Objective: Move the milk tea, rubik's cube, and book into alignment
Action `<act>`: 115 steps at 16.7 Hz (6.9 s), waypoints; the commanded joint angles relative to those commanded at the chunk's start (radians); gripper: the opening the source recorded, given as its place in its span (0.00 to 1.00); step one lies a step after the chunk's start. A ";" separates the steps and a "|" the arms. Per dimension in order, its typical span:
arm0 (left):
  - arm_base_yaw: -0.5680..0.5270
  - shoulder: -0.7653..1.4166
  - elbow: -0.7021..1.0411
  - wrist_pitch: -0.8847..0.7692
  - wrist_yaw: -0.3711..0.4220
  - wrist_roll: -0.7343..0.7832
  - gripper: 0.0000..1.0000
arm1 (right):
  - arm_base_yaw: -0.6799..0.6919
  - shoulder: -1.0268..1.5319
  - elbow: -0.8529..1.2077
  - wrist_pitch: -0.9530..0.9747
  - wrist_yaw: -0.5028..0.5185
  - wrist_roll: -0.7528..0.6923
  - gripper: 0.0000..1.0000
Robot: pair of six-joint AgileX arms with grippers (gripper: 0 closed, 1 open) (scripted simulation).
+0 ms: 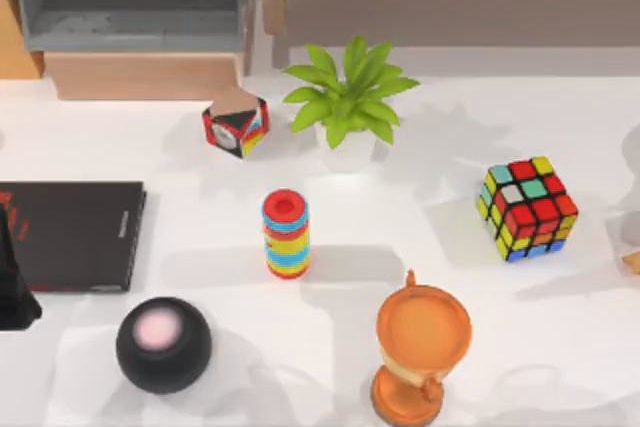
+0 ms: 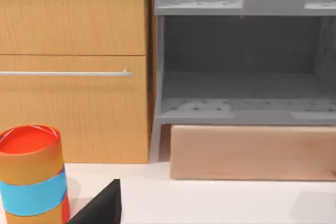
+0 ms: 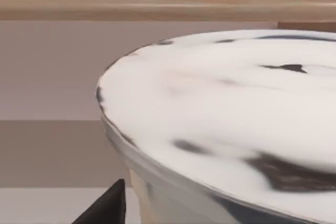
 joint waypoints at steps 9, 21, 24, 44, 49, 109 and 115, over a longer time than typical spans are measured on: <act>0.000 0.000 0.000 0.000 0.000 0.000 1.00 | -0.042 -0.048 -0.089 0.052 -0.036 -0.003 1.00; 0.000 0.000 0.000 0.000 0.000 0.000 1.00 | -0.086 -0.167 -0.107 -0.029 -0.058 0.000 1.00; 0.000 0.000 0.000 0.000 0.000 0.000 1.00 | -0.082 -0.276 -0.145 -0.105 -0.077 0.003 1.00; 0.000 0.000 0.000 0.000 0.000 0.000 1.00 | 0.202 -0.379 0.438 -1.049 0.105 0.005 1.00; 0.000 0.000 0.000 0.000 0.000 0.000 1.00 | 0.404 -0.325 0.739 -1.670 0.222 0.018 1.00; 0.000 0.000 0.000 0.000 0.000 0.000 1.00 | 0.812 -0.093 0.922 -2.595 0.442 0.071 0.00; 0.000 0.000 0.000 0.000 0.000 0.000 1.00 | 0.813 -0.098 0.940 -2.620 0.441 0.073 0.00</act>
